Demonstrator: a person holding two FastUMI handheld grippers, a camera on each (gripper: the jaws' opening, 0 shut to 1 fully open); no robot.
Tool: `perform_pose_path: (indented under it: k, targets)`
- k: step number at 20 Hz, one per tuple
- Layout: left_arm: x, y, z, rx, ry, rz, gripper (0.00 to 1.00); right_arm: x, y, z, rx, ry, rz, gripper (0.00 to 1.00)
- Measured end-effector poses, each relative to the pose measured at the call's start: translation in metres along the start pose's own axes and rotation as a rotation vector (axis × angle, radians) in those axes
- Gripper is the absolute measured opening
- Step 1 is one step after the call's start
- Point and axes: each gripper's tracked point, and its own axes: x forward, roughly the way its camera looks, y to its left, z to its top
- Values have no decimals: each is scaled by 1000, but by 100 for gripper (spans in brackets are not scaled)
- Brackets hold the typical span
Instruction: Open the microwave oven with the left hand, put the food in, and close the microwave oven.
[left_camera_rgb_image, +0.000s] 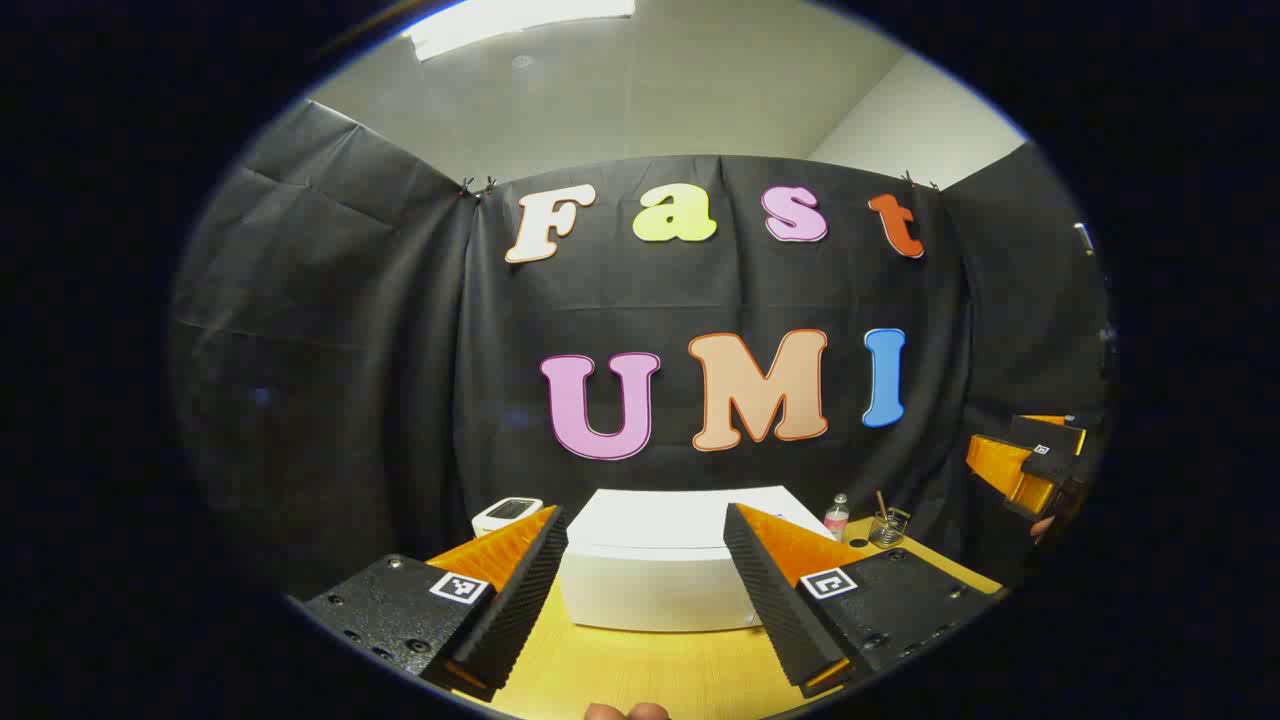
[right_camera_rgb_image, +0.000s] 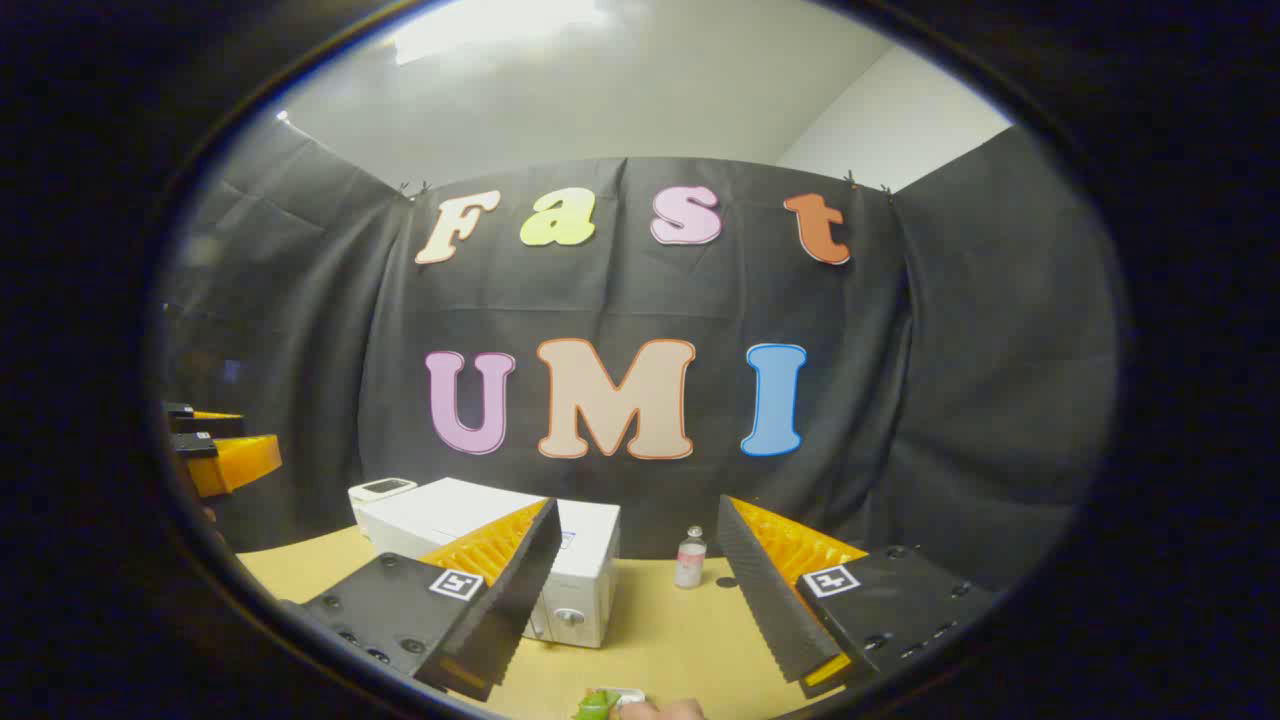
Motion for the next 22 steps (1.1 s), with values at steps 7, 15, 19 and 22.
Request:
perform_pose_path:
  k: [7, 15, 19, 22]
  targets:
    - [7, 0, -10, -23, 22, 12, 98, 5, 2, 2, -16, -15, 10, 96]
    - [10, -8, -10, -9, 13, -3, 98, 7, 0, -3, -58, -3, 8, 96]
    - [10, -15, -10, 9, 7, -15, 100, 7, -3, 0, -68, -11, 2, 96]
    - [10, -19, -7, 18, -1, -21, 100, 6, -4, 1, -70, -16, 2, 96]
